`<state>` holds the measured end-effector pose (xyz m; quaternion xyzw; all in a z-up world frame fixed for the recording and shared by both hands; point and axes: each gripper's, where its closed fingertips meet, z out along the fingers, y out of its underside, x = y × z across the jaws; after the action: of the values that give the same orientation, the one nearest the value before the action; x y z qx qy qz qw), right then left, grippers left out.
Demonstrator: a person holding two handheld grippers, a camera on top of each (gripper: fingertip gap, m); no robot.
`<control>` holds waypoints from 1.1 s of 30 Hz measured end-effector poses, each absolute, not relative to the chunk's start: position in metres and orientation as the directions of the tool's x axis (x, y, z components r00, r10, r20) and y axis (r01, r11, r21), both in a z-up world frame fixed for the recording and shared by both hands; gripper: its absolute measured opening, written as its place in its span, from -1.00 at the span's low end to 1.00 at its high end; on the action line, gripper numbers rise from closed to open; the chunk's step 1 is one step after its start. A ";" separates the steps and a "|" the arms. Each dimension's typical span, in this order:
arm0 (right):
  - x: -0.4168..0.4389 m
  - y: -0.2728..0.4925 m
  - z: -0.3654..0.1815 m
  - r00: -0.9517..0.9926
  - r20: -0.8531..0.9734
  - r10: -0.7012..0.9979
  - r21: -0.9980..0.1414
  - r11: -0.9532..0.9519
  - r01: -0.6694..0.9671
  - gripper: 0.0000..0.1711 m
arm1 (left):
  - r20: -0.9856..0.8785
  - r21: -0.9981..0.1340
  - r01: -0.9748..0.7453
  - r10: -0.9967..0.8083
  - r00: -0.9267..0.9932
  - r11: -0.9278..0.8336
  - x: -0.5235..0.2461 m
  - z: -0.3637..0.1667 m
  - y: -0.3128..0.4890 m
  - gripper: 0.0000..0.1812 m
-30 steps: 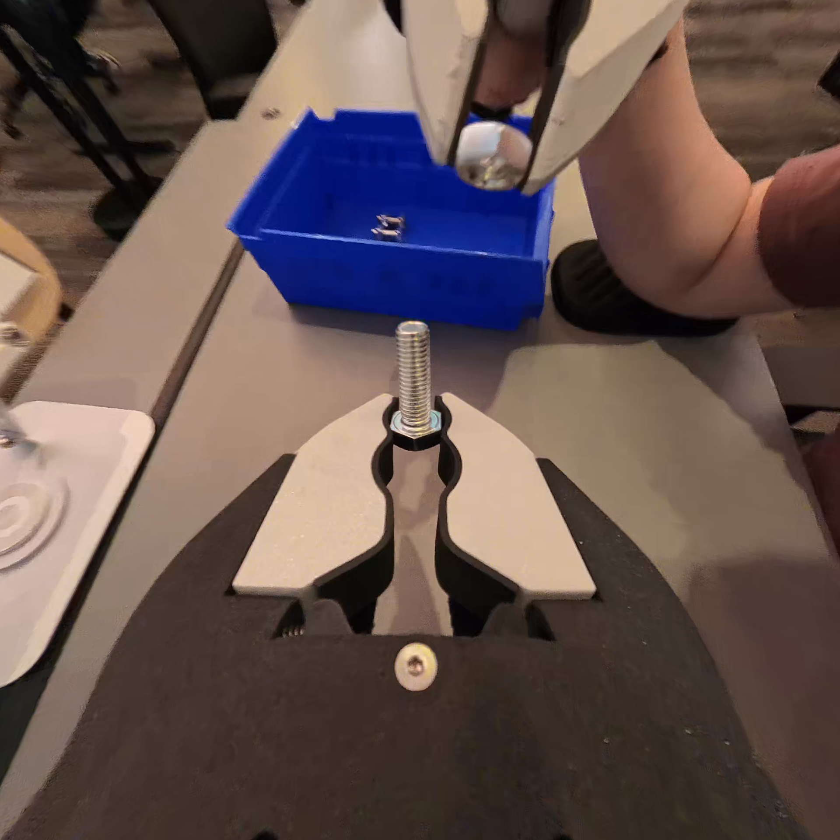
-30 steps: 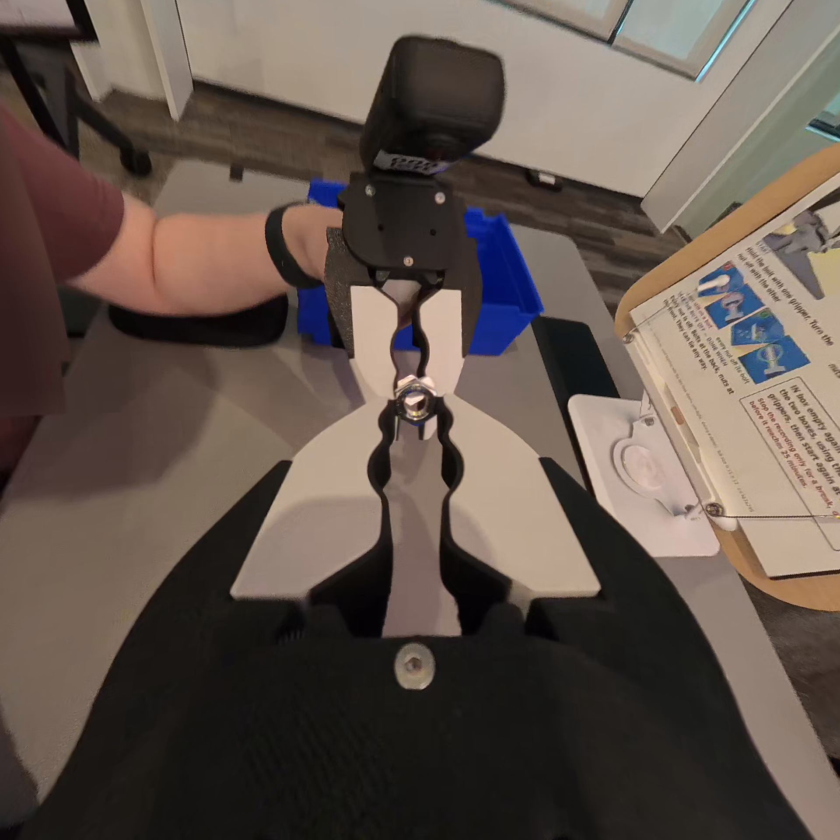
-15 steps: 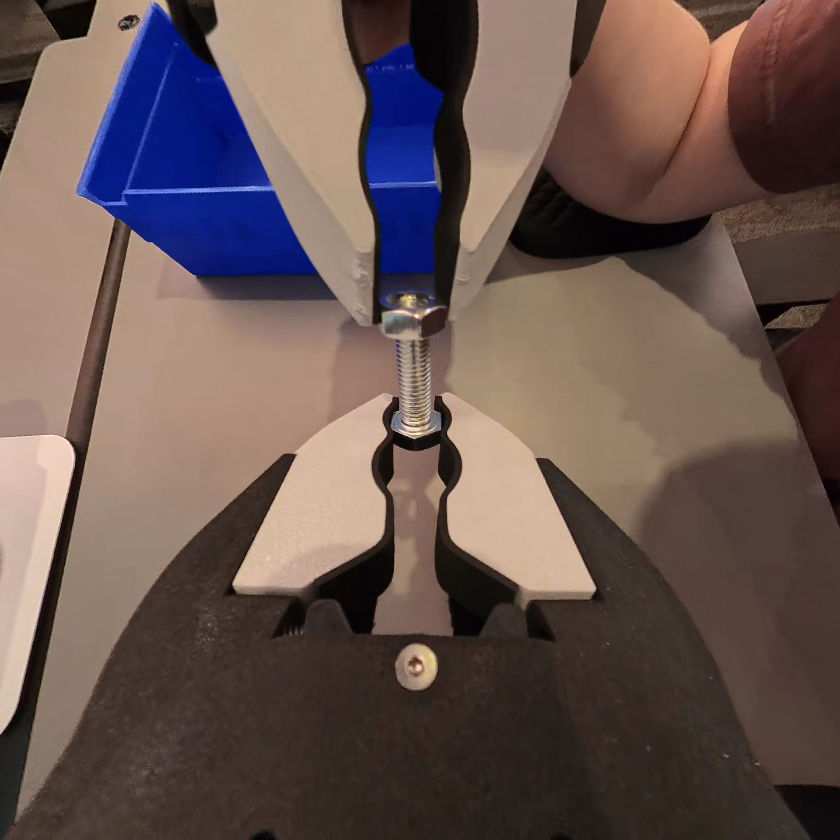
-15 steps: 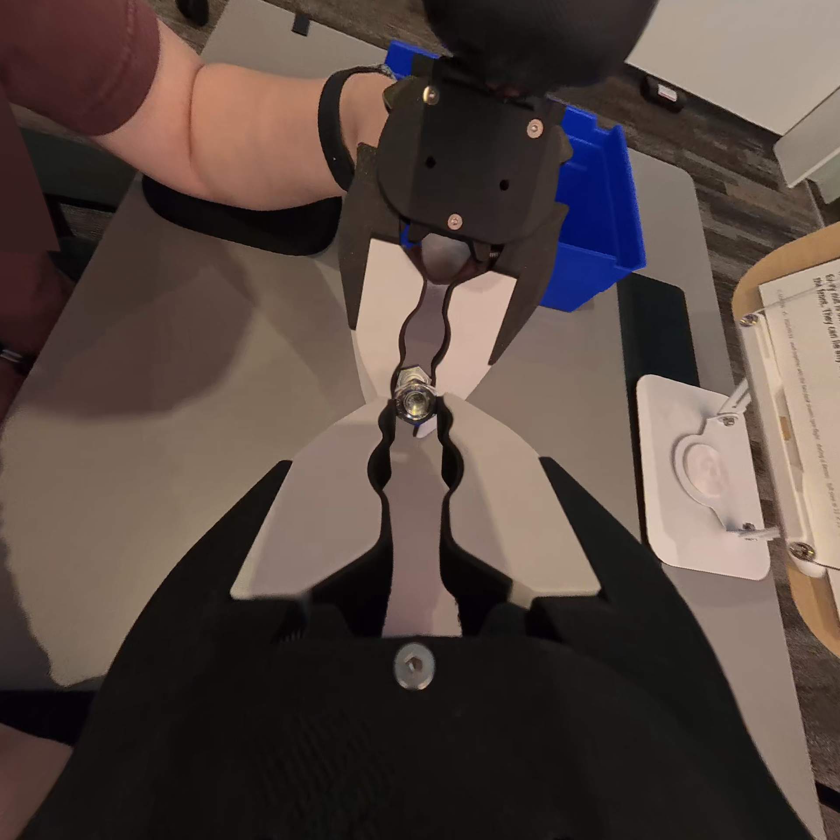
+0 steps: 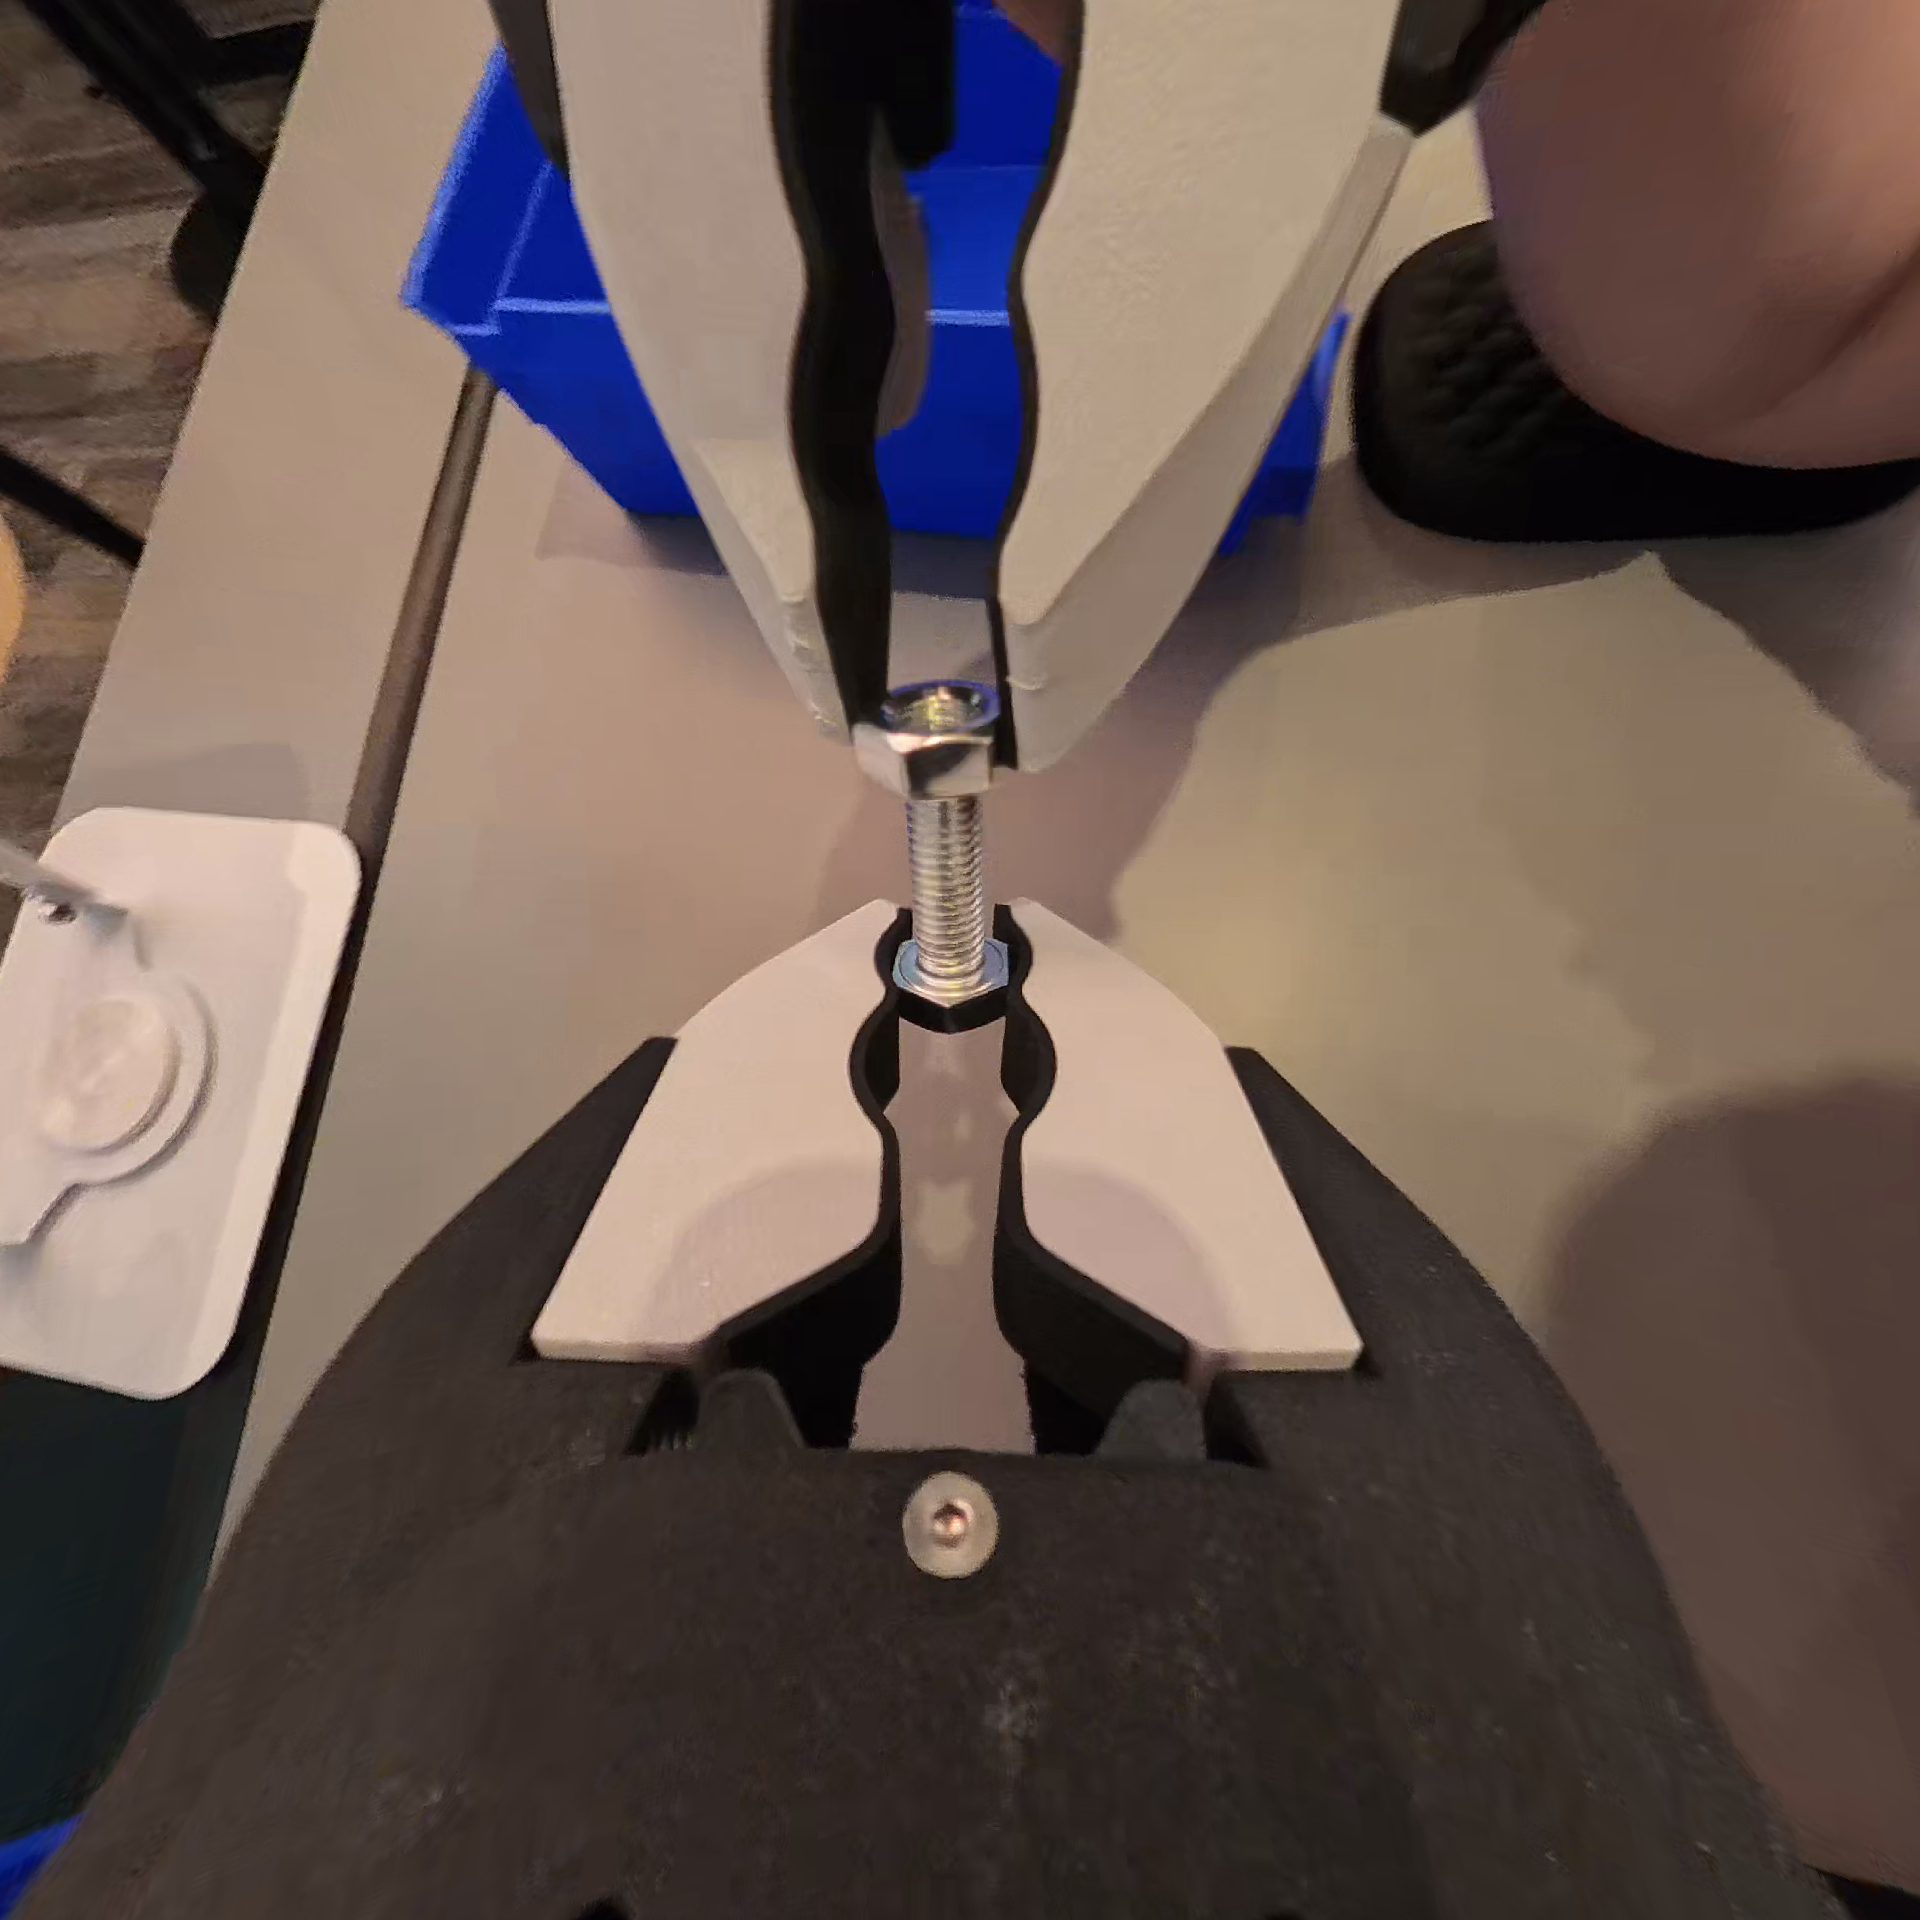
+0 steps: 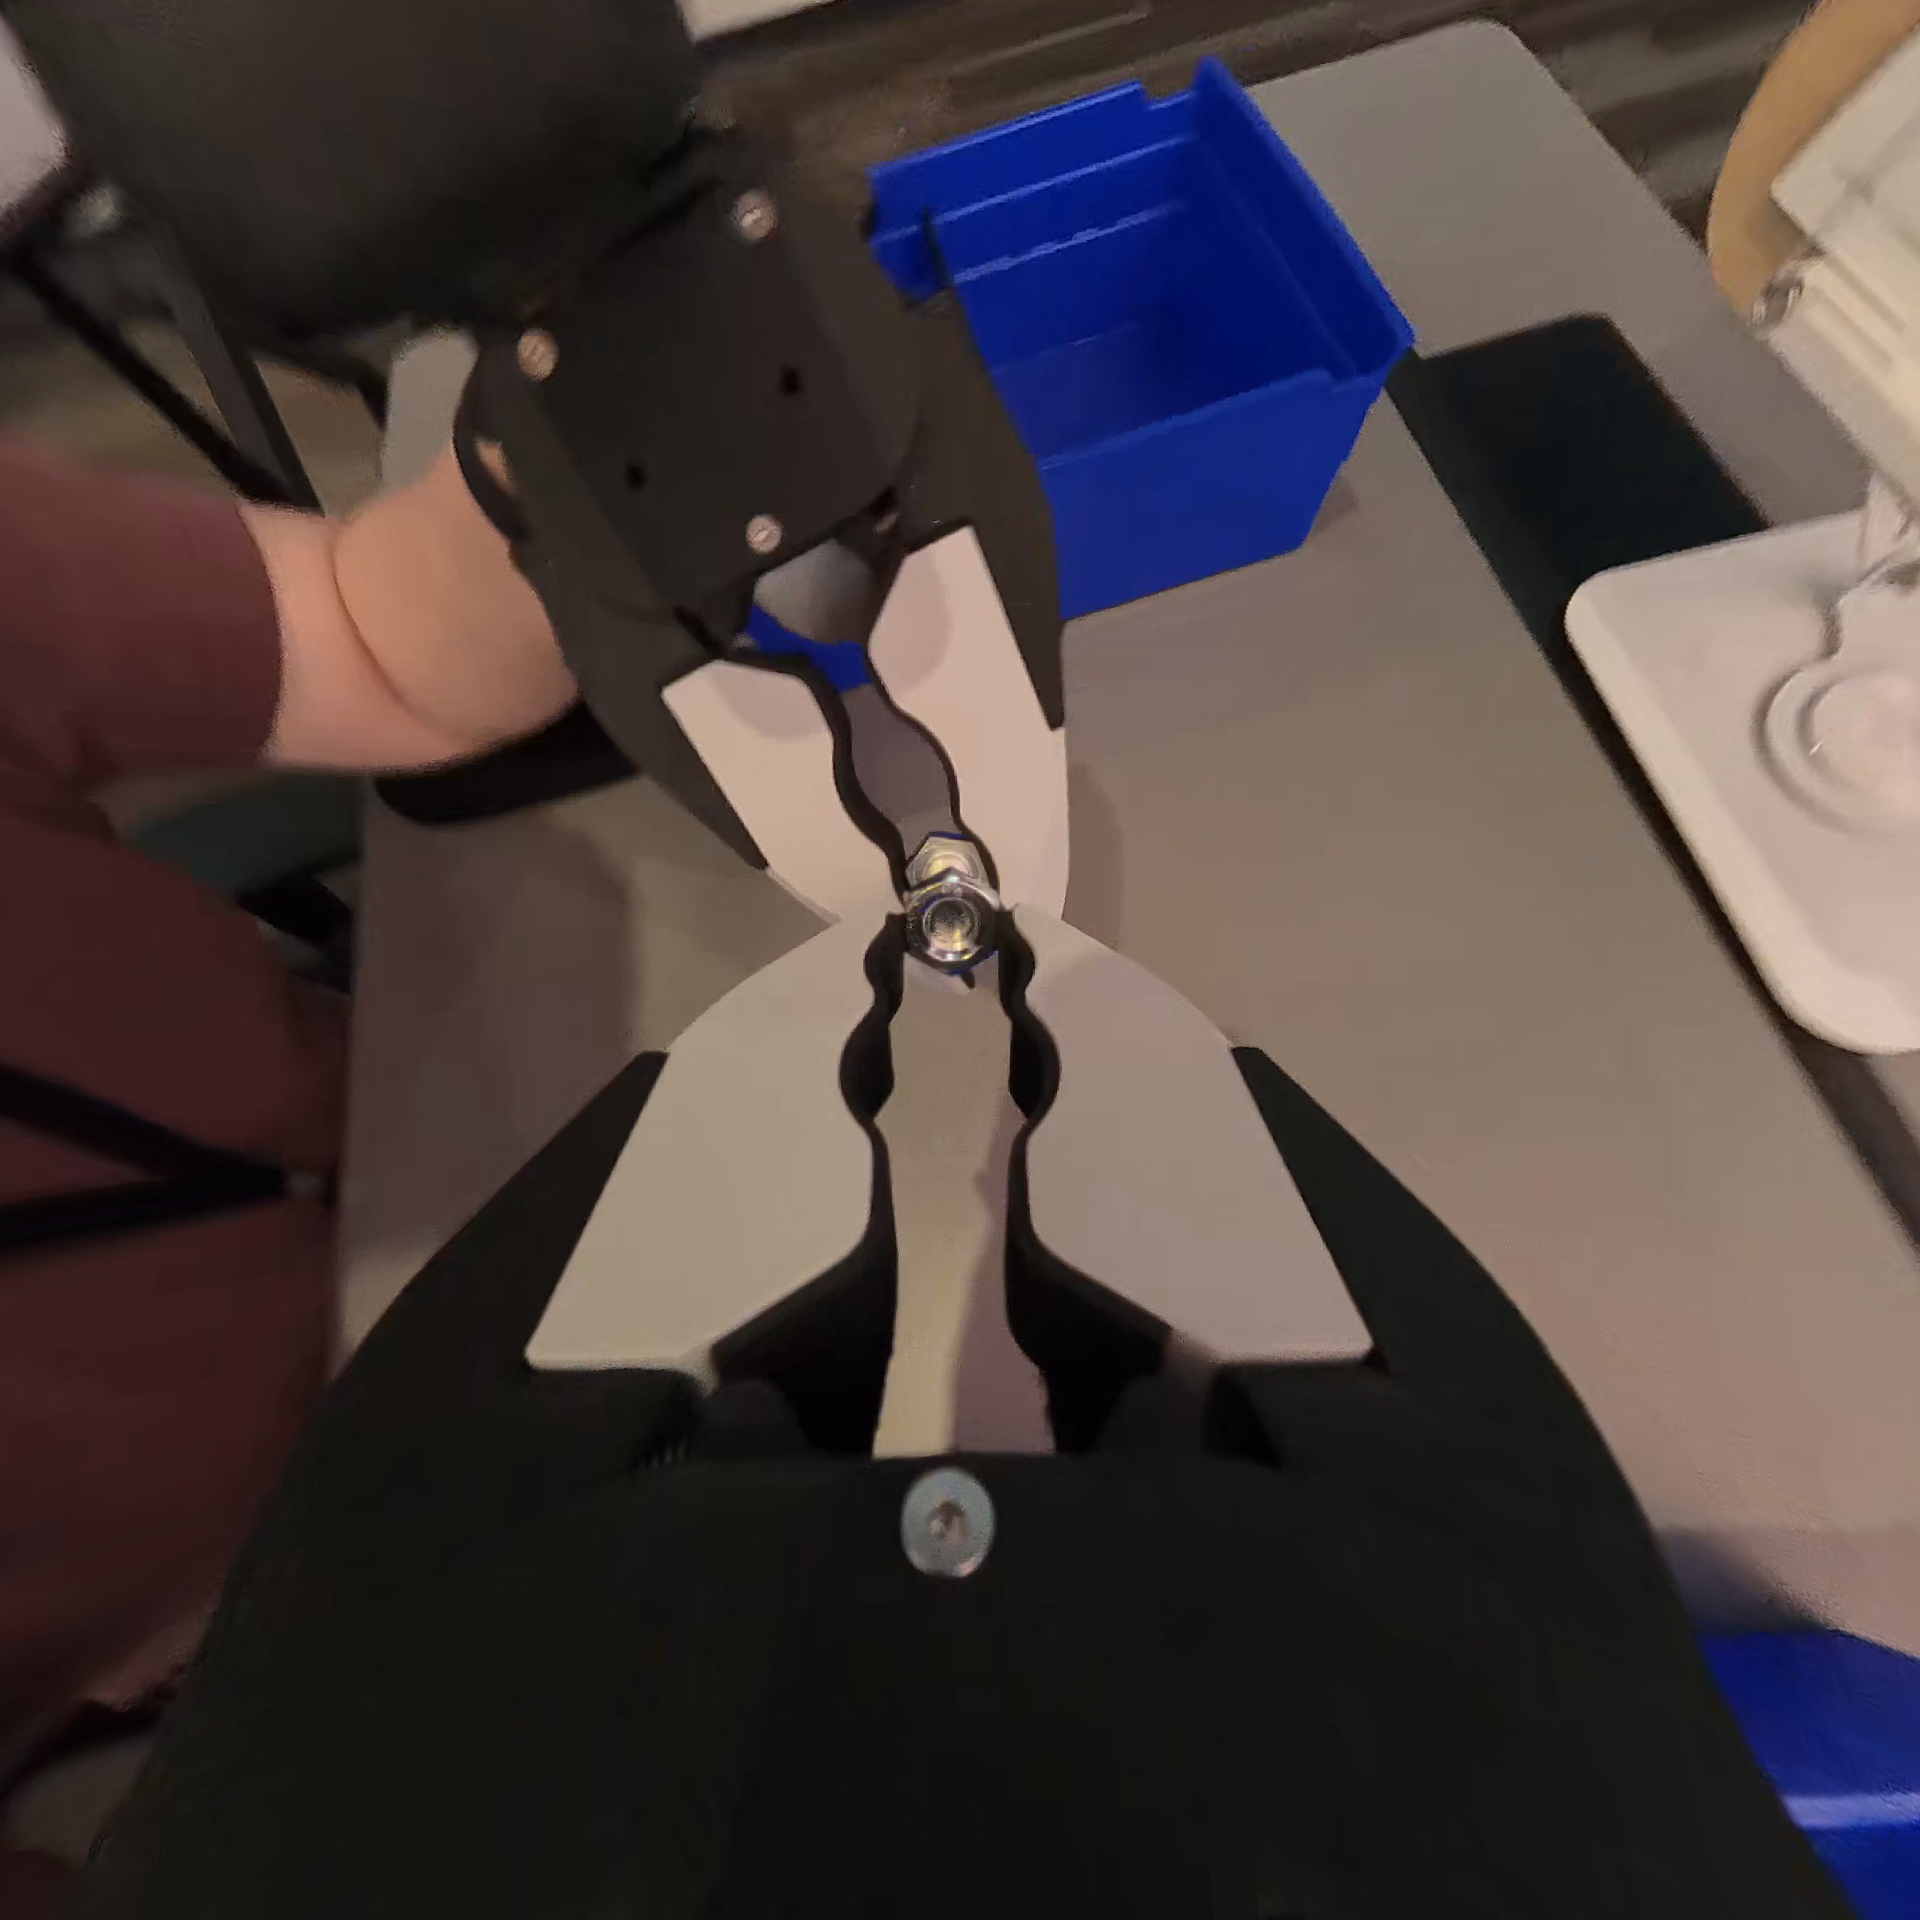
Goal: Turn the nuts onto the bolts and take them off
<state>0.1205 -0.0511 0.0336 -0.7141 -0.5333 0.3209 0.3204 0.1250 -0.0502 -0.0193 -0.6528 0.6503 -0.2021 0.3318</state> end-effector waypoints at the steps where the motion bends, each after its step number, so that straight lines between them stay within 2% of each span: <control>1: 0.119 -0.049 0.034 0.251 -0.169 0.953 -0.799 -0.281 0.531 -0.79 | -0.172 -0.694 -0.718 -0.981 0.093 0.054 0.123 -0.019 -0.047 -0.84; 6: 0.117 -0.041 0.037 0.284 -0.155 0.946 -0.820 -0.284 0.498 -0.79 | -0.153 -0.709 -0.705 -0.976 0.158 -0.003 0.120 -0.016 -0.039 -0.84; 23: 0.116 -0.041 0.045 0.275 -0.102 0.956 -0.847 -0.229 0.480 -0.75 | -0.175 -0.743 -0.669 -0.971 0.165 0.020 0.122 -0.005 -0.039 -0.84; 29: 0.117 -0.042 0.053 0.259 -0.046 0.965 -0.866 -0.168 0.471 -0.61 | -0.145 -0.788 -0.616 -0.976 0.160 0.016 0.123 0.006 -0.042 -0.84; 33: 0.112 -0.050 0.086 0.191 0.036 0.981 -0.945 -0.029 0.326 -0.48 | -0.123 -0.855 -0.518 -0.979 0.162 0.022 0.125 0.025 -0.043 -0.84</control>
<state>0.1120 -0.0500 0.0862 -0.6214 -0.5256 0.3581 0.4575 0.1249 -0.0427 0.0254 -0.6412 0.5839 -0.2794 0.4122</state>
